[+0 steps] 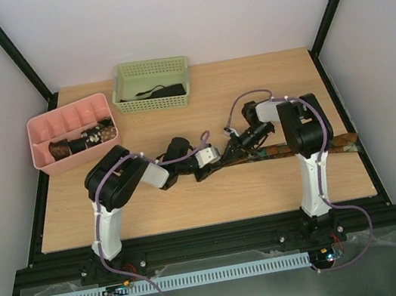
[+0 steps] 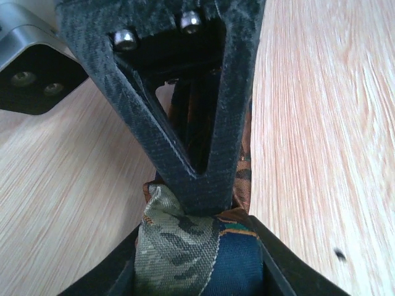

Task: Roll the ties
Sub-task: Roll the tie at the center of the board.

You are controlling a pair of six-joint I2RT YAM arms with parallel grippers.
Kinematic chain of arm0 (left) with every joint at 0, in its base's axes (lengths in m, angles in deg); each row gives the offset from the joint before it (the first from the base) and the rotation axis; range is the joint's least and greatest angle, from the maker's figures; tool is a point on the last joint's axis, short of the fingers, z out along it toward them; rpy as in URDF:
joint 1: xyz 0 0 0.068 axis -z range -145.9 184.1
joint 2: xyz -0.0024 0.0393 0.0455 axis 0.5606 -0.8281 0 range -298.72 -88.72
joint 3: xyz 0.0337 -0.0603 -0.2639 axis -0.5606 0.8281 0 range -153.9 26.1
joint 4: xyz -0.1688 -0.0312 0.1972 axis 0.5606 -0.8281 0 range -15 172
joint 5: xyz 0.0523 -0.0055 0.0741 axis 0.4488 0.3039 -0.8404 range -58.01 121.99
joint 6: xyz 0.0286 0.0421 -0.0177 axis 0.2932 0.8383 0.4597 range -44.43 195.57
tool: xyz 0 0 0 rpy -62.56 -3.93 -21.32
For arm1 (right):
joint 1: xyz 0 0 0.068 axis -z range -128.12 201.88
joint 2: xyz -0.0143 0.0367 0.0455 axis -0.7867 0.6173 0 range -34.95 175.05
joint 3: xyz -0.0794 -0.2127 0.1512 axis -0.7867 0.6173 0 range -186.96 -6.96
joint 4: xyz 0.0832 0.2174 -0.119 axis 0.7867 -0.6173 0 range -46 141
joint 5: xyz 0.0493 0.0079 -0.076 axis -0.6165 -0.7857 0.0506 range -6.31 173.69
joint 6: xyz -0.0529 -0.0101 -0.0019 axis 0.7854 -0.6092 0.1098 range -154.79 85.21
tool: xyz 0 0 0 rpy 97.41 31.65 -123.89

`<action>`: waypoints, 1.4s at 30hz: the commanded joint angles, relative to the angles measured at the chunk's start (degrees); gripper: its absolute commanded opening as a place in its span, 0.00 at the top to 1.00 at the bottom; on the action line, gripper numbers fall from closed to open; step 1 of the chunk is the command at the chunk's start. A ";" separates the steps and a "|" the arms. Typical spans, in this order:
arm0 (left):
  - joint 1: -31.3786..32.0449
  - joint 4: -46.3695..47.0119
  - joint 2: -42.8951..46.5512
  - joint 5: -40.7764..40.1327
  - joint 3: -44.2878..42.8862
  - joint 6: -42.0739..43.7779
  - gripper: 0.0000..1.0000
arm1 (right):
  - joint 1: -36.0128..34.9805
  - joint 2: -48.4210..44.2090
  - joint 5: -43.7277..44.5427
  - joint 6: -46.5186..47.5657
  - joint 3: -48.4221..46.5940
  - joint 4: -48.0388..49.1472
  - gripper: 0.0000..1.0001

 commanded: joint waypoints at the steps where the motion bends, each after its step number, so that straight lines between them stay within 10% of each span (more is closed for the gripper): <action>1: -0.79 -12.89 5.15 -1.23 4.48 8.47 0.67 | -1.71 3.10 12.22 0.38 1.44 1.47 0.88; 11: -0.20 -22.34 7.24 -5.95 3.69 8.59 0.68 | -1.85 -8.60 1.75 1.76 3.67 -0.76 0.50; 21: -0.02 -24.47 7.02 -6.85 3.14 7.56 0.66 | -6.38 -5.39 2.88 -3.99 2.51 4.52 0.61; 27: -0.09 -24.74 6.71 -7.07 2.82 6.99 0.64 | -6.16 -4.58 6.59 -1.72 3.23 2.62 0.98; 34: -0.89 -15.84 9.17 -2.20 5.16 2.53 0.37 | -2.35 -1.64 10.06 -0.49 6.56 1.94 0.99; 42: -0.77 -3.68 6.02 0.96 5.28 -3.13 0.30 | -0.68 1.61 15.20 0.67 5.08 1.72 0.99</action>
